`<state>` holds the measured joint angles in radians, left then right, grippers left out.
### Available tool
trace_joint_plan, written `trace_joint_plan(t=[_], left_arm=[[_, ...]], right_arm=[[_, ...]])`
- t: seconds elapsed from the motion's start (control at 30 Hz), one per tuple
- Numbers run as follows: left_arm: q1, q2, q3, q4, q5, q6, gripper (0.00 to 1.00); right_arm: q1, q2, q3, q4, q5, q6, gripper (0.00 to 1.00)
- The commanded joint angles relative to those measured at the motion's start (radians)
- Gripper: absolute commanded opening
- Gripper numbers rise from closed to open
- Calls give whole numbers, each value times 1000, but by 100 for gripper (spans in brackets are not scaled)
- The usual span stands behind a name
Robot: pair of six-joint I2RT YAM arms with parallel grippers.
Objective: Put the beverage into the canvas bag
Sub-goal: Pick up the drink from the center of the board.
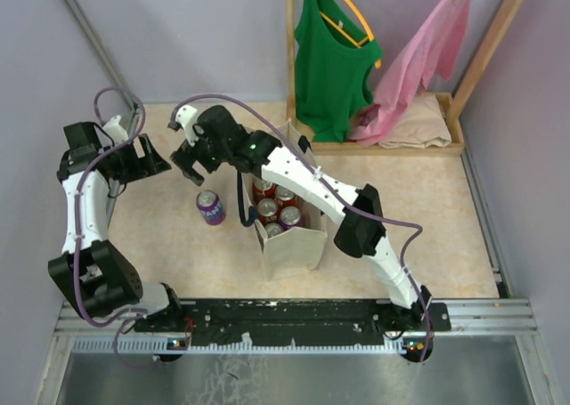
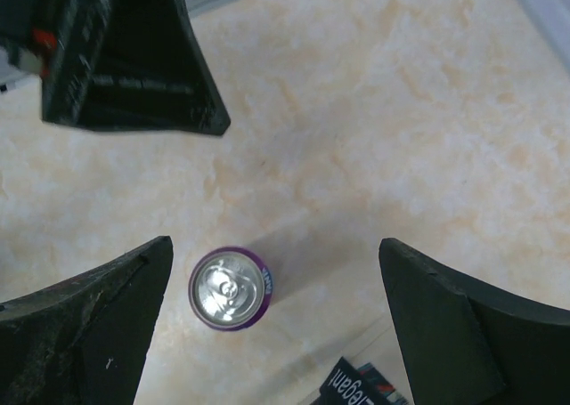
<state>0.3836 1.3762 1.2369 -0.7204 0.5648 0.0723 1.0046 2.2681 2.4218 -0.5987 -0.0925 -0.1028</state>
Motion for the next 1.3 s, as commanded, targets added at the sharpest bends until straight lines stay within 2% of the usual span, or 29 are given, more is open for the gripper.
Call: trace_joint_plan(t=[0.0, 0.5, 0.93, 1.17, 1.27], left_arm=[[18, 3, -15, 35, -40, -46, 91], [19, 6, -63, 58, -16, -64, 90], [18, 26, -54, 75, 29, -46, 89], [18, 29, -61, 80, 35, -40, 89], [18, 28, -69, 86, 41, -46, 89]], right_arm=[[19, 31, -45, -39, -27, 22, 99], [28, 91, -138, -25, -184, 61, 99], [28, 144, -161, -17, -152, 42, 98], [34, 155, -156, -1, -99, 36, 82], [36, 153, -160, 0, -84, 34, 65]])
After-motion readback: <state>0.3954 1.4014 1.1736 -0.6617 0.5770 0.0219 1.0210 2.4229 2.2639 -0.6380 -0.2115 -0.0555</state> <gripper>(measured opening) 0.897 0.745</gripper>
